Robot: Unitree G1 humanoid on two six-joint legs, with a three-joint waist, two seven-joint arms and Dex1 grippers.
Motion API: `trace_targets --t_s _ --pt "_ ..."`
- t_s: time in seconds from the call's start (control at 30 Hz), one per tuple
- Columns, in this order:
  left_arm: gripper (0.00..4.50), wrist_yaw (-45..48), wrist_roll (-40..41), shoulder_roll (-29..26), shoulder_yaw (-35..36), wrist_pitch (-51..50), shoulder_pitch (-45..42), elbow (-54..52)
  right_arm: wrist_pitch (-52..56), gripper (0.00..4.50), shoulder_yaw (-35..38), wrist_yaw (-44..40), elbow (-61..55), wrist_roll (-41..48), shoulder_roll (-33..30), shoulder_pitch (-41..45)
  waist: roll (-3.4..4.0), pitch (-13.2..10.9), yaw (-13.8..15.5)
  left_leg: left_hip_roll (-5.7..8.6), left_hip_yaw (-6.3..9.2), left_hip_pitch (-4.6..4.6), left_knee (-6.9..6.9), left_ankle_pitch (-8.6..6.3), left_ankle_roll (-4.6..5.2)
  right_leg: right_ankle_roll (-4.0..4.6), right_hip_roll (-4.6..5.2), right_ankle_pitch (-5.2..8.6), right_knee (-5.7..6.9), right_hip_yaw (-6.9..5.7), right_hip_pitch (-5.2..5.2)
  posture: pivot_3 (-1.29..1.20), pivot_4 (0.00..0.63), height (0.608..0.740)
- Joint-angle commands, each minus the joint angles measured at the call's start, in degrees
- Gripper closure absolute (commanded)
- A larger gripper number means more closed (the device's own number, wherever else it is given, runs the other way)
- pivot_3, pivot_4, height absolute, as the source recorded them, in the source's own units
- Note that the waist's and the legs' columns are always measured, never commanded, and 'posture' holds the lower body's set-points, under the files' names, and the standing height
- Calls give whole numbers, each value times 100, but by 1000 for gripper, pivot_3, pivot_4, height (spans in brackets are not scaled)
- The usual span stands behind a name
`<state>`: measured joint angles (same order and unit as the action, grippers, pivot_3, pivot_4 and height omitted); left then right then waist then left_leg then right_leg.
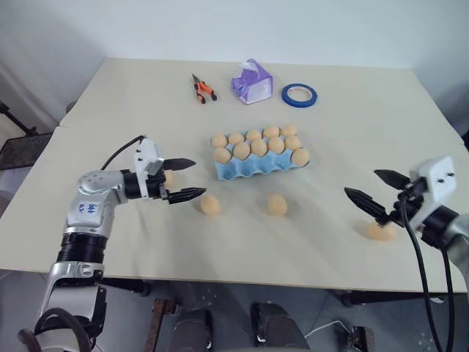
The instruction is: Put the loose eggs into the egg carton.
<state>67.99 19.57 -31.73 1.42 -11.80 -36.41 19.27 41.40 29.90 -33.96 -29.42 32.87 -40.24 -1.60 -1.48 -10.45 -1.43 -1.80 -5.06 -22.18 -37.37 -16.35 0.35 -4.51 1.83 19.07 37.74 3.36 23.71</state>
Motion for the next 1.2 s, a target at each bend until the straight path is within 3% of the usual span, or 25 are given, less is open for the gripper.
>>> trace_targets --t_s 0.03,0.23,0.43,0.83,0.93,1.13,1.2 --pt "0 276 244 125 -151 -101 -91 -461 409 51 511 735 -757 93 317 -423 0 0 -6 0 0 0 0 0 0 0 0 0 0 0 0 0 150 740" --pt "0 654 332 241 -398 -173 78 -710 491 51 472 1541 -1374 -115 1012 -1138 0 0 -66 0 -9 9 -1 3 -1 -2 -5 -2 6 12 -2 0 150 740" --pt "0 820 408 344 -559 -250 149 -921 -12 51 91 2037 -744 -749 1518 -1279 0 0 -65 2 -10 15 -4 19 6 -2 -6 -21 0 15 -10 0 150 740" --pt "0 668 402 347 -470 -235 234 -994 -533 51 -345 1852 612 -1097 1483 -688 -1 1 -61 6 -11 14 2 24 14 -5 -4 -29 -11 17 -11 0 150 740" --pt "0 630 397 311 -444 -216 279 -1004 -610 660 -380 1824 658 -1132 1512 -641 -1 1 -55 5 -11 12 4 24 14 -5 -3 -29 -13 17 -11 0 150 740" --pt "0 526 401 272 -394 -194 362 -1056 -661 2596 -366 1745 600 -1132 1437 -649 -1 1 -46 6 -9 10 6 24 14 -6 -2 -29 -18 15 -11 0 150 740" --pt "0 466 402 258 -348 -195 399 -1084 -592 2823 -365 1713 496 -1100 1354 -551 -1 1 -49 5 -9 10 6 24 14 -6 -2 -29 -19 15 -11 0 150 740"
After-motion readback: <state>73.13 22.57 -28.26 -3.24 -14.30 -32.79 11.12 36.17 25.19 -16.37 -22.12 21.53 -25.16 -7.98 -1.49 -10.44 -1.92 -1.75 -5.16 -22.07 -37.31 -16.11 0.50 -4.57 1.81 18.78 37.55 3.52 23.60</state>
